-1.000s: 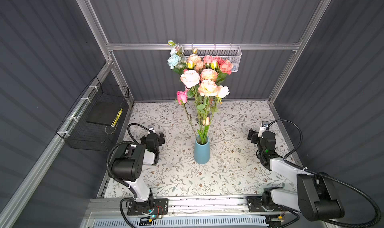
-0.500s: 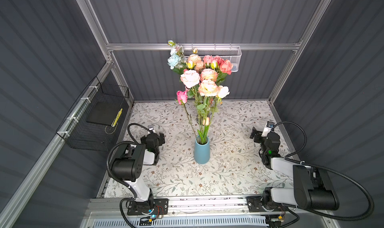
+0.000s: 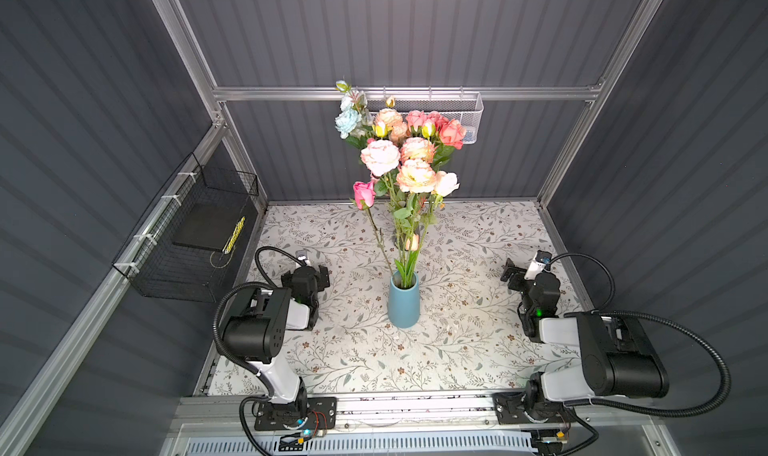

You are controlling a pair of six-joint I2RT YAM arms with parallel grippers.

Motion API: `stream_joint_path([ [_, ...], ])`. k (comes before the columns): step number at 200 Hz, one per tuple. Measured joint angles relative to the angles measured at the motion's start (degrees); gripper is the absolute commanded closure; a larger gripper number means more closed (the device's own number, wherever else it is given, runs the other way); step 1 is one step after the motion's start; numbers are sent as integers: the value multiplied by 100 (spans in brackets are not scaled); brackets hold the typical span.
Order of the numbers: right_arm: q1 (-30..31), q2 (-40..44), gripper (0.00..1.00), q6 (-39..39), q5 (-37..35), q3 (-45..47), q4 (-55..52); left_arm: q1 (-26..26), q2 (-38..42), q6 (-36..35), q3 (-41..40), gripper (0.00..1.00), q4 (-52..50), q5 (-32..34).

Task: Arrange flowers in a vase
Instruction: Reset both arms

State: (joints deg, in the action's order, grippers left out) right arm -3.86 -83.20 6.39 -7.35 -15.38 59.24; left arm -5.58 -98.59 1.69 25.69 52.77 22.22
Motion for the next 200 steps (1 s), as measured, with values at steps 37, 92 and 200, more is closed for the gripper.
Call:
stream_joint_path([
  [37, 76, -2, 1, 0, -151, -15, -15, 0, 0, 0, 0, 0, 0, 0],
  [92, 81, 0, 1, 0, -210, -24, -35, 0, 0, 0, 0, 0, 0, 0],
  [200, 107, -2, 1, -2, -254, -66, -76, 0, 0, 0, 0, 0, 0, 0],
])
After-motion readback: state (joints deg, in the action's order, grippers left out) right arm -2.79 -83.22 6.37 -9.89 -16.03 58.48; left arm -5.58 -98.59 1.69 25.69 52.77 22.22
